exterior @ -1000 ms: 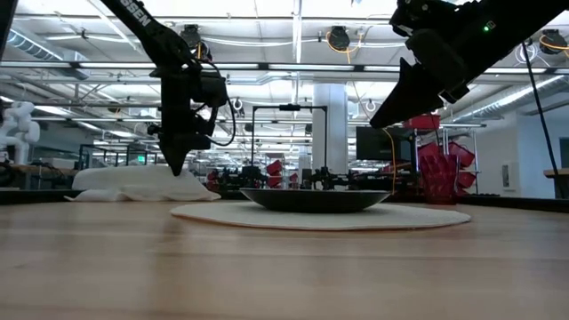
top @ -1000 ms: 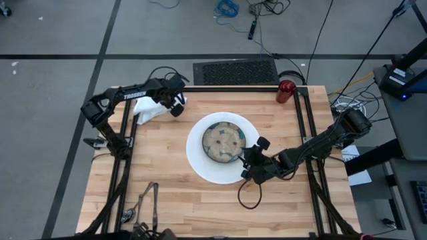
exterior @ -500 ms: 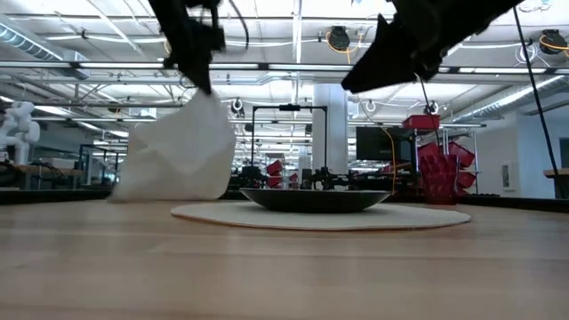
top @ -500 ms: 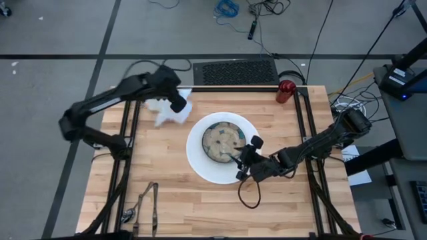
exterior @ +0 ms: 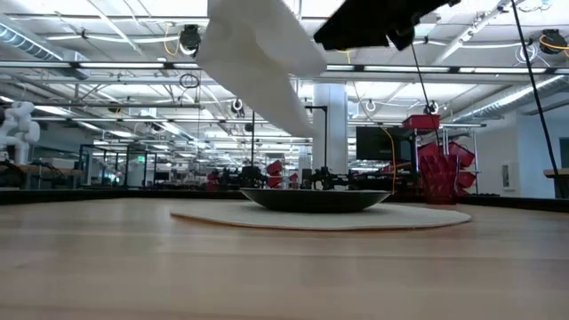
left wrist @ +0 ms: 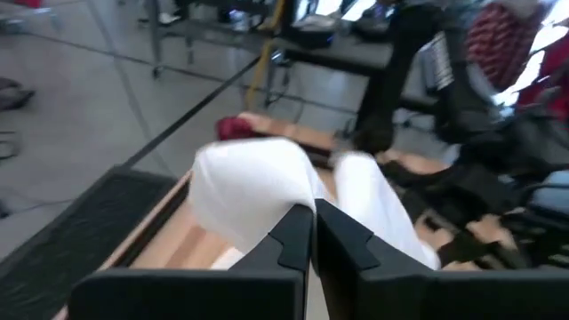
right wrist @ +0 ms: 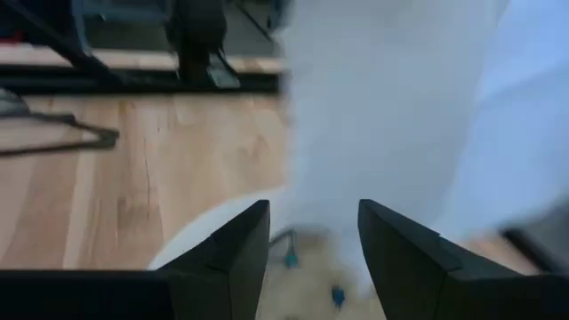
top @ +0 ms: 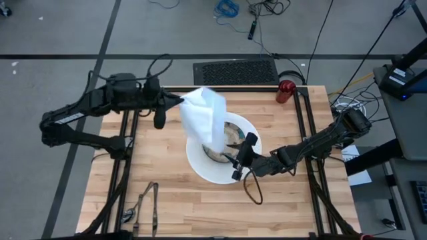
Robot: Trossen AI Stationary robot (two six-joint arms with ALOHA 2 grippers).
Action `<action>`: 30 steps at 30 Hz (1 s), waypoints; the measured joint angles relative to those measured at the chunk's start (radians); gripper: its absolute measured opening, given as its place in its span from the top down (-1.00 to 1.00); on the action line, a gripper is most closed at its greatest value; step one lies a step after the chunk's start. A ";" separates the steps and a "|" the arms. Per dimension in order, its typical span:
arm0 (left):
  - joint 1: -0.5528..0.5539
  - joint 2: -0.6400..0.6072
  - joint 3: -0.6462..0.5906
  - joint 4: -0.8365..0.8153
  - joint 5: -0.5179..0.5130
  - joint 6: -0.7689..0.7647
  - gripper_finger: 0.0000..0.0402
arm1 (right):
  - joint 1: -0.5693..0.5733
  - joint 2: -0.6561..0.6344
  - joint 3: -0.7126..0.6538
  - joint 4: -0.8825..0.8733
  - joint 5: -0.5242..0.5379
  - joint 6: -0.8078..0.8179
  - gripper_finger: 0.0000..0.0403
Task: Set table place
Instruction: Fold the white napkin
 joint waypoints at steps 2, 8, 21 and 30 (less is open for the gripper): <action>-0.031 0.004 -0.001 0.033 0.000 -0.002 1.00 | -0.001 0.000 0.000 0.076 0.000 -0.078 0.21; -0.105 0.053 -0.001 0.224 -0.003 -0.023 1.00 | 0.005 0.019 0.001 0.229 -0.005 -0.246 0.21; -0.169 0.151 -0.001 0.557 -0.020 -0.026 1.00 | 0.087 0.278 0.036 0.670 0.247 -0.779 0.21; -0.186 0.164 -0.002 0.616 -0.040 -0.027 1.00 | 0.093 0.382 0.170 0.635 0.541 -1.150 0.21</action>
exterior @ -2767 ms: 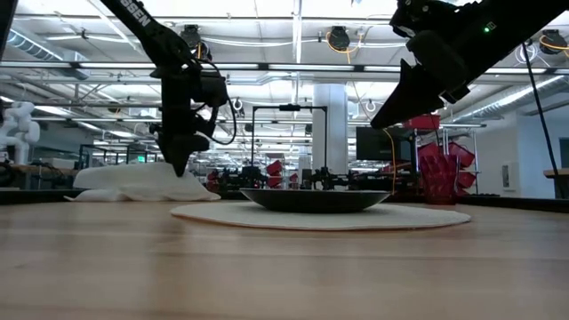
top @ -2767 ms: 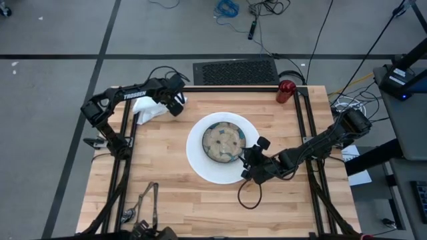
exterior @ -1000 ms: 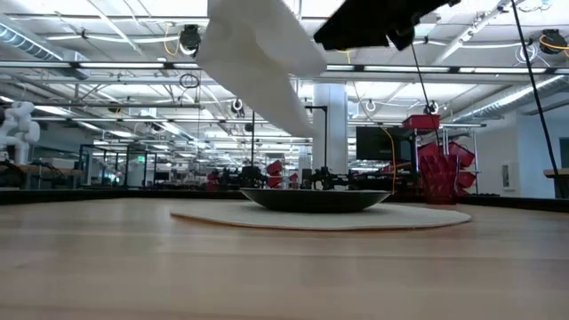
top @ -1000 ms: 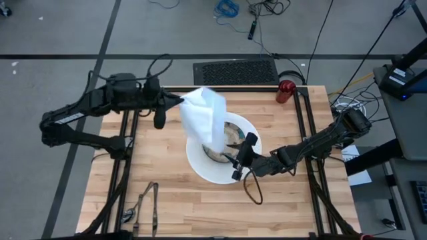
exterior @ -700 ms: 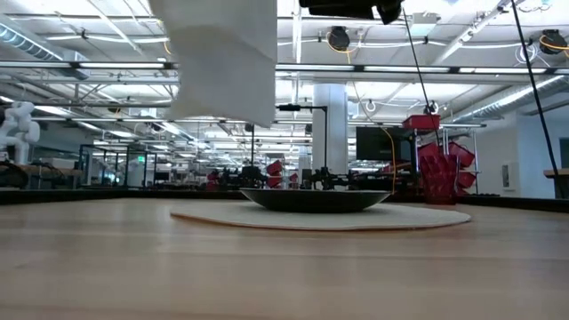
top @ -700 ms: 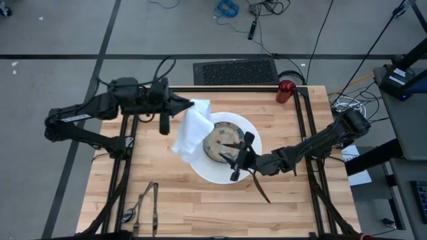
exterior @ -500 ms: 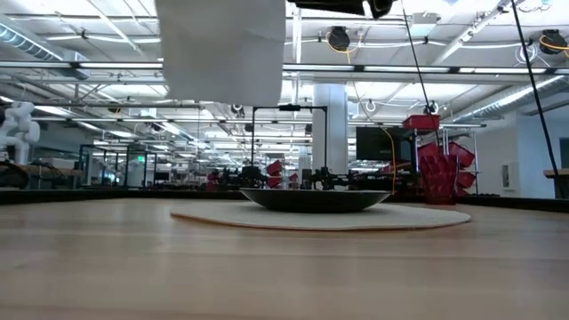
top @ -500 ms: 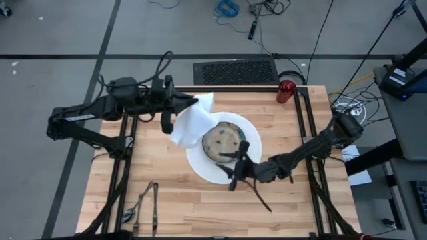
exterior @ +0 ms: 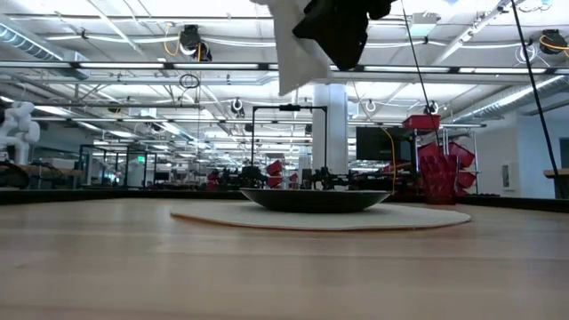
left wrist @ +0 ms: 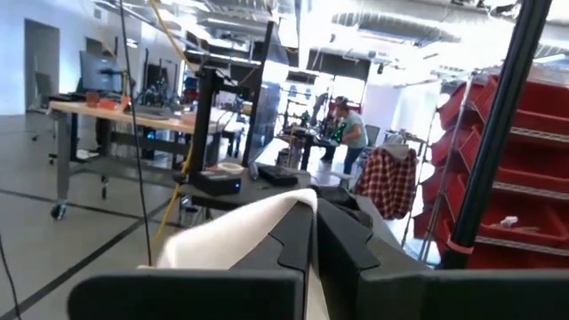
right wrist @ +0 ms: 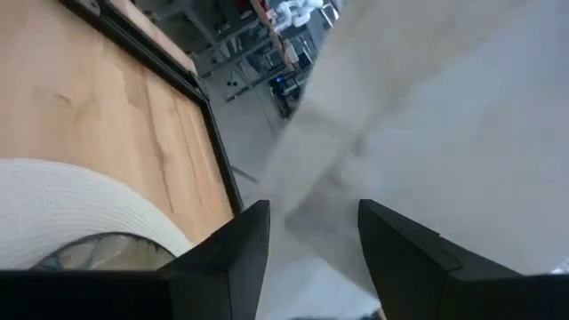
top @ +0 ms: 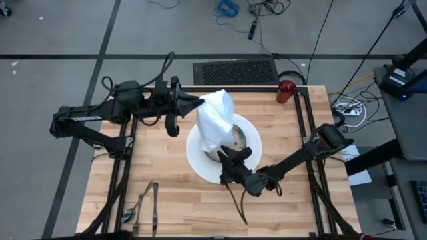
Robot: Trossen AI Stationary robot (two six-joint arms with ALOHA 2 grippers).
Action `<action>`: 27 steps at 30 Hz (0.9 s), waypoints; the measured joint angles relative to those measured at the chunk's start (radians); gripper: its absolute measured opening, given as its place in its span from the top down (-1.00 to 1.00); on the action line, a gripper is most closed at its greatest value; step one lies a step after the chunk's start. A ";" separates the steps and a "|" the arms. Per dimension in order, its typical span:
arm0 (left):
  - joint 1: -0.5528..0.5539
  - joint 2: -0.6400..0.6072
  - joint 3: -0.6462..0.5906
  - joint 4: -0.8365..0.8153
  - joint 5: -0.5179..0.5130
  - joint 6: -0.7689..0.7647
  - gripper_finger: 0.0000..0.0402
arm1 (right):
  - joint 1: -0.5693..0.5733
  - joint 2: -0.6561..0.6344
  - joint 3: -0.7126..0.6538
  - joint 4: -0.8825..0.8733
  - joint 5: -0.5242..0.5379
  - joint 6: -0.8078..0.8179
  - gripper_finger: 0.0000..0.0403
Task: Set table place
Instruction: Fold the white napkin
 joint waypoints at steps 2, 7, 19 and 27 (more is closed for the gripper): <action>0.000 0.000 0.000 -0.002 -0.003 0.000 1.00 | -0.002 0.001 0.029 -0.045 0.001 -0.007 0.21; 0.000 0.000 0.000 -0.002 -0.003 -0.001 1.00 | -0.024 0.002 0.072 -0.077 0.010 -0.009 0.21; -0.002 0.000 0.000 0.023 -0.032 0.004 1.00 | -0.061 0.001 0.095 -0.013 -0.104 0.138 0.21; -0.002 0.000 0.000 0.032 -0.063 0.011 1.00 | -0.075 0.000 0.095 0.089 -0.201 0.360 0.21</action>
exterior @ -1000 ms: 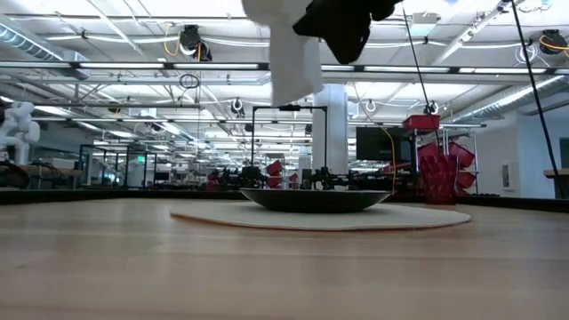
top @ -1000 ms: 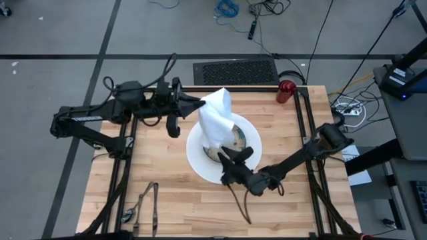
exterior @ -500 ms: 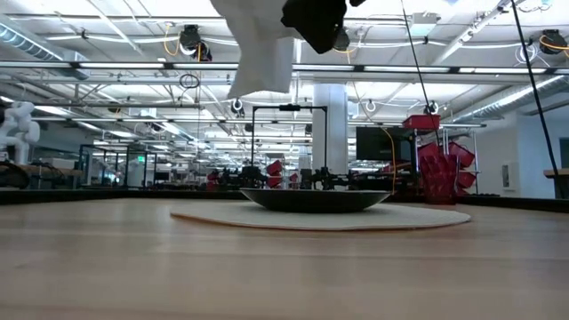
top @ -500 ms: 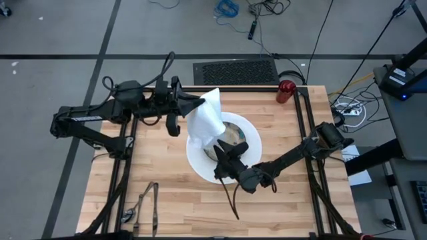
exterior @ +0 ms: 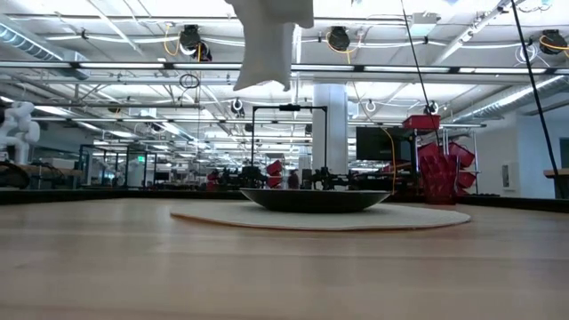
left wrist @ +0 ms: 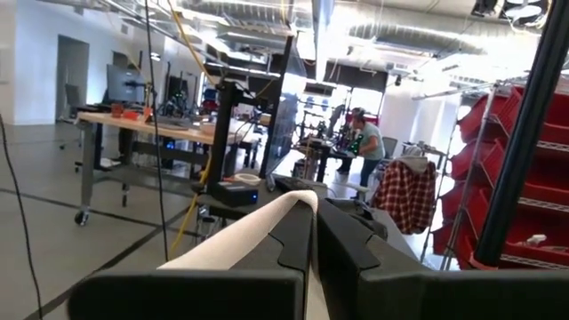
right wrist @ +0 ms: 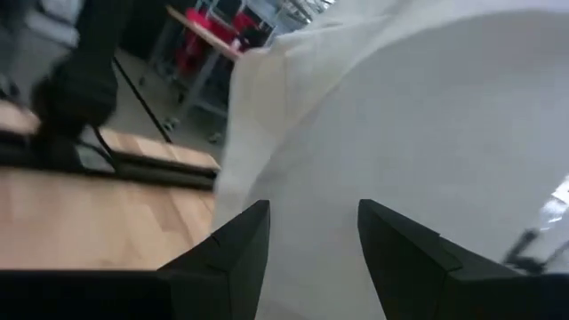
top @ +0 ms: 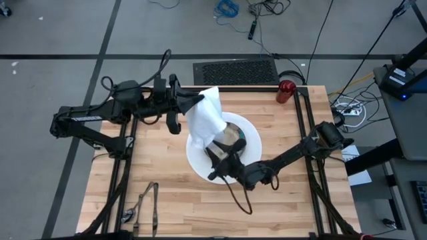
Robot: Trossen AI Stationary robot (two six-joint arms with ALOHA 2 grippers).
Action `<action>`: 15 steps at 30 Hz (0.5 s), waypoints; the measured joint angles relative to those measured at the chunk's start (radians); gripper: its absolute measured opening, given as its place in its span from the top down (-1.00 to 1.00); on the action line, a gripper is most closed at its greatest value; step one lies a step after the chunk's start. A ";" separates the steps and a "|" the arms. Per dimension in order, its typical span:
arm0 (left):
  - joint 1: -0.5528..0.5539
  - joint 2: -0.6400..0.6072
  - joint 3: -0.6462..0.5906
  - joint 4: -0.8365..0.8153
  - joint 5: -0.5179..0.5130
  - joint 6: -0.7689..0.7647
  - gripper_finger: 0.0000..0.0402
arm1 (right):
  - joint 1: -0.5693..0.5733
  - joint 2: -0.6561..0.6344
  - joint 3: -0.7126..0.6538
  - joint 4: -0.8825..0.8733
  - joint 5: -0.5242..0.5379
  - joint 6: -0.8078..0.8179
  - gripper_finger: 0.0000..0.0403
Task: Set table place
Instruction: Fold the white napkin
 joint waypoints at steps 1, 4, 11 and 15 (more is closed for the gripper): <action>0.000 0.000 0.000 0.000 -0.006 0.004 1.00 | -0.002 0.000 0.000 -0.001 -0.030 0.040 0.21; 0.000 0.000 0.000 0.002 -0.018 0.017 1.00 | -0.012 0.000 0.000 -0.002 -0.118 0.130 0.21; 0.000 0.009 0.000 0.028 -0.036 0.018 1.00 | -0.065 0.000 0.000 -0.001 -0.137 0.172 0.21; 0.000 0.029 0.000 0.045 -0.036 0.018 1.00 | -0.094 0.000 0.000 0.018 -0.139 0.171 0.21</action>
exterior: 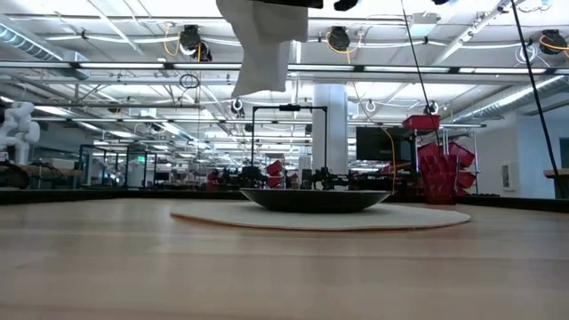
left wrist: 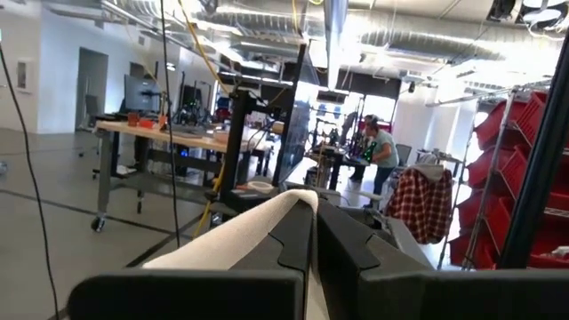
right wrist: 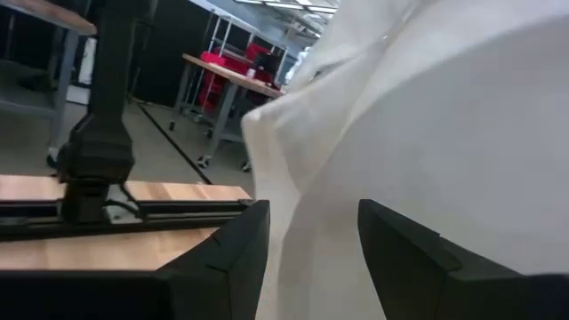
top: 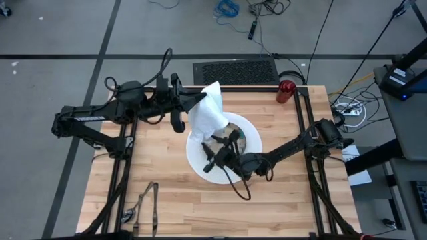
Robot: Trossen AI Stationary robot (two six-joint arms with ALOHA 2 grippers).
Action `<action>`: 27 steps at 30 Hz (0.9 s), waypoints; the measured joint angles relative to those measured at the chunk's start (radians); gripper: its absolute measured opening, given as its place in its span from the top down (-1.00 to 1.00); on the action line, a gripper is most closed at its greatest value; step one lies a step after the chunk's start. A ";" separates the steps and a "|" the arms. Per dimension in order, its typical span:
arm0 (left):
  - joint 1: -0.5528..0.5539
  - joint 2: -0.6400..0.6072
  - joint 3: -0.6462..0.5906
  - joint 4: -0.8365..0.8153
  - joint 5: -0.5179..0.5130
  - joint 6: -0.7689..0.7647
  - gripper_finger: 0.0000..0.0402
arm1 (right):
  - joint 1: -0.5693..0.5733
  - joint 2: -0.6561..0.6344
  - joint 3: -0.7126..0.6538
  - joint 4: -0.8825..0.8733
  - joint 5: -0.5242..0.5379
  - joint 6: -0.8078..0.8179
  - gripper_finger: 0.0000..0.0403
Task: Set table place
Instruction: Fold the white napkin
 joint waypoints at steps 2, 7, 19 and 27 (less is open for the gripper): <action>0.000 0.010 0.000 0.005 -0.004 0.000 1.00 | -0.010 0.000 0.000 0.005 0.000 0.000 0.21; 0.000 0.022 0.000 0.001 -0.022 0.005 1.00 | -0.010 0.000 0.000 0.003 0.014 -0.005 0.23; 0.000 0.021 0.000 -0.012 -0.026 0.008 1.00 | 0.000 0.000 0.000 -0.079 0.060 0.019 0.92; 0.000 0.010 0.000 -0.120 -0.037 0.029 1.00 | 0.030 -0.008 0.000 -0.093 0.166 -0.043 1.00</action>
